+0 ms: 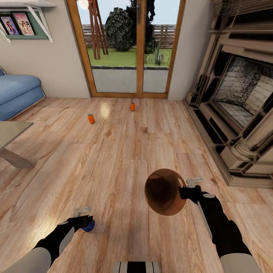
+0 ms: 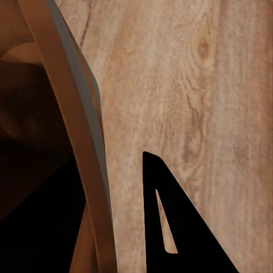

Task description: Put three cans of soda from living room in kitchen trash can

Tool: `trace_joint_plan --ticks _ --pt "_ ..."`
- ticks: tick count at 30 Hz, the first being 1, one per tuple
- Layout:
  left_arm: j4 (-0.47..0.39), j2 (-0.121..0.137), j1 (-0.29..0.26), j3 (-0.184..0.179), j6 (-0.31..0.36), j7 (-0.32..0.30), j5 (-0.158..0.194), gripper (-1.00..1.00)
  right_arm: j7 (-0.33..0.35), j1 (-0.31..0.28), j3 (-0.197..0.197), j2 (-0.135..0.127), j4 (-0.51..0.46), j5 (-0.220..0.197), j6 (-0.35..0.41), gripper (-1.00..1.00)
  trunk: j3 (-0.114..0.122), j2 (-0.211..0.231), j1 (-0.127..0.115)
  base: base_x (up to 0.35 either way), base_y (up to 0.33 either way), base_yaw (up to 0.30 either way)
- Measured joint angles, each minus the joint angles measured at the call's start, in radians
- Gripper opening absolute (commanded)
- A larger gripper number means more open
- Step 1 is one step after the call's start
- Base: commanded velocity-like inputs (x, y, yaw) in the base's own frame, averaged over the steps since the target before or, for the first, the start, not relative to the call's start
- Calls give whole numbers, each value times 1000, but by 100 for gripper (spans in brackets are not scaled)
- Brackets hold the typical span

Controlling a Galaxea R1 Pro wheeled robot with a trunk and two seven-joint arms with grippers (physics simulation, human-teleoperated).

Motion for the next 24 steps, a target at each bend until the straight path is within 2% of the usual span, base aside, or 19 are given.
trace_joint_plan --ticks 9,18,24 --pt "0 0 0 0 0 0 0 100 7 -1 -1 0 -7 3 4 -100 0 0 0 0 0 0" --pt "0 -1 0 0 -1 0 0 100 9 -6 0 0 -52 4 16 -100 0 0 0 0 0 0" --pt "0 -1 0 0 -2 0 0 100 9 -9 16 -1 -97 6 67 -100 0 0 0 0 0 0"
